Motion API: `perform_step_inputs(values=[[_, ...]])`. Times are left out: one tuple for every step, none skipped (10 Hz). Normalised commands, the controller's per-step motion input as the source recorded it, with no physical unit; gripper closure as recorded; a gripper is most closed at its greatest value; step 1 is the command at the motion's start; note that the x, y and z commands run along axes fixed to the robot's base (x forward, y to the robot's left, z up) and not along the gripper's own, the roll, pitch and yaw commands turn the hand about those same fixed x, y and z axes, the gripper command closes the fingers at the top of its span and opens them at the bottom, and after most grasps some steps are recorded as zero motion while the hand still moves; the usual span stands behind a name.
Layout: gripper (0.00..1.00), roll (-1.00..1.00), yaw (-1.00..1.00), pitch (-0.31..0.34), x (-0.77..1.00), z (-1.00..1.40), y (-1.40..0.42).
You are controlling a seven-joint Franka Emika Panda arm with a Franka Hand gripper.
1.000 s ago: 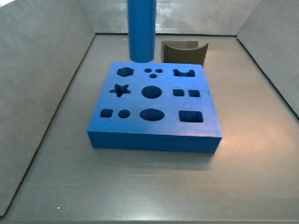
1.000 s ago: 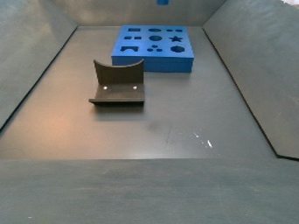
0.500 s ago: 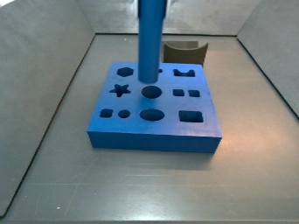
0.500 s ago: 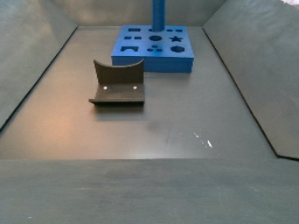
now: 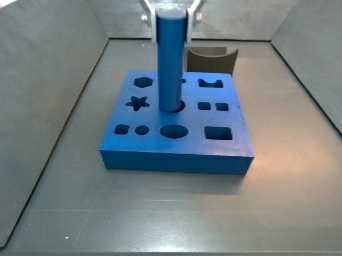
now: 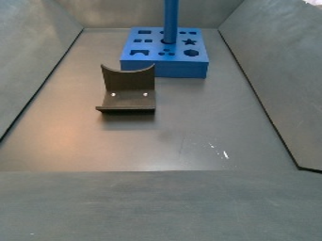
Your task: Insert the round object.
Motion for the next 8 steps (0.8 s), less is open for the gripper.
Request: perform_step_inputs(values=[[1.00,0.00,-0.11,0.026,0.37,-0.35,0.00],[1.00,0.07,-0.15,0.051,0.18,-0.34,0.18],[1.00,0.06,-0.08,0.011,0.01,-0.27,0.16],[1.00,0.00,0.00,-0.013,-0.14,-0.14,0.00],[1.00,0.00,0.00,-0.056,-0.24,-0.14,0.00],[1.00,0.00,0.00,-0.047,-0.15,-0.17,0.00],[1.00,0.00,0.00,-0.039,0.00,-0.24,-0.01],[1.00,0.00,-0.05,-0.067,0.00,-0.29,-0.16]])
